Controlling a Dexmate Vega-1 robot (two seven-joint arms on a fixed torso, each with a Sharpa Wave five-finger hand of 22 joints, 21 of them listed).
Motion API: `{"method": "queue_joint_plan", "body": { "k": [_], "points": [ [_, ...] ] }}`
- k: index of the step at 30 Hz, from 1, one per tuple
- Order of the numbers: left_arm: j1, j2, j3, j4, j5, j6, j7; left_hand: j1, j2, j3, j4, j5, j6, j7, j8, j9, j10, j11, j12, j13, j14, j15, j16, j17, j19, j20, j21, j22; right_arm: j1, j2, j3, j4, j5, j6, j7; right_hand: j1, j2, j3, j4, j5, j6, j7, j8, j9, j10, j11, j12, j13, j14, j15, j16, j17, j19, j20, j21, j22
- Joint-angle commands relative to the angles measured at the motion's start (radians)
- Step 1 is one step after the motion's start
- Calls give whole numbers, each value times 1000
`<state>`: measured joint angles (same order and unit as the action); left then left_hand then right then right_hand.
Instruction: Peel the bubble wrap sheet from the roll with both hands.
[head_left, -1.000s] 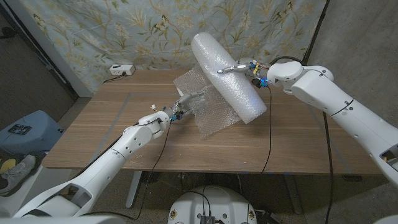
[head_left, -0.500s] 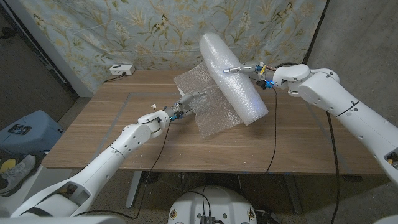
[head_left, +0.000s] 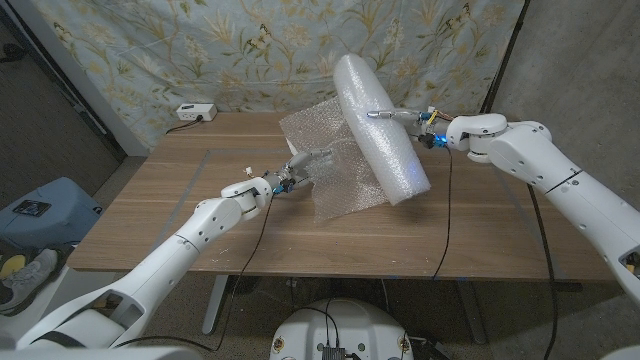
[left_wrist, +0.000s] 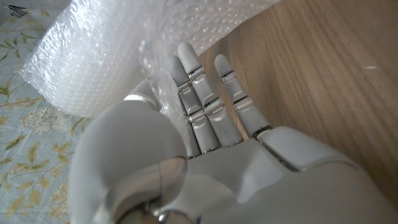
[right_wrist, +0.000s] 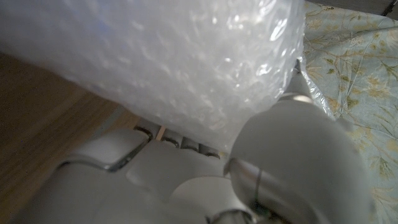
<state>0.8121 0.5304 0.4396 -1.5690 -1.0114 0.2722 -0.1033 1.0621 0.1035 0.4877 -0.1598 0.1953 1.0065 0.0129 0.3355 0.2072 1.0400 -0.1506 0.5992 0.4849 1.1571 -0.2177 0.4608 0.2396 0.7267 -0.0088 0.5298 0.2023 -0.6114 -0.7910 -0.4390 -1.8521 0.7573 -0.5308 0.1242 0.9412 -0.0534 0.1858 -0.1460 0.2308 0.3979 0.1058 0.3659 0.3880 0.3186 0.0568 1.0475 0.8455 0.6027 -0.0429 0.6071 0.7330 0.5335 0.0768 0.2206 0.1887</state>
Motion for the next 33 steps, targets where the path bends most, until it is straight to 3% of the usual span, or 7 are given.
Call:
{"method": "queue_joint_plan", "body": {
  "k": [1,33],
  "points": [
    [1,21,-5,-27,-10,30,1,7,2,-2,-2,-3,10,7,-4,6,18,-19,4,6,-3,2,-3,3,-7,0,5,3,-59,23,51,93,127,22,9,94,107,-1,5,-3,9,-1,-1,3,6,4,7,103,25,-59,-1,3,10,0,5,1],
    [-69,63,-2,-9,-41,130,-50,12,4,-5,-4,-3,10,11,-10,7,16,-16,2,25,-1,0,-9,11,-11,2,20,2,-66,89,93,245,381,-49,10,93,109,-1,4,-10,11,-8,-7,9,9,-2,-6,81,28,-67,-14,1,18,-4,6,2]
  ]
}}
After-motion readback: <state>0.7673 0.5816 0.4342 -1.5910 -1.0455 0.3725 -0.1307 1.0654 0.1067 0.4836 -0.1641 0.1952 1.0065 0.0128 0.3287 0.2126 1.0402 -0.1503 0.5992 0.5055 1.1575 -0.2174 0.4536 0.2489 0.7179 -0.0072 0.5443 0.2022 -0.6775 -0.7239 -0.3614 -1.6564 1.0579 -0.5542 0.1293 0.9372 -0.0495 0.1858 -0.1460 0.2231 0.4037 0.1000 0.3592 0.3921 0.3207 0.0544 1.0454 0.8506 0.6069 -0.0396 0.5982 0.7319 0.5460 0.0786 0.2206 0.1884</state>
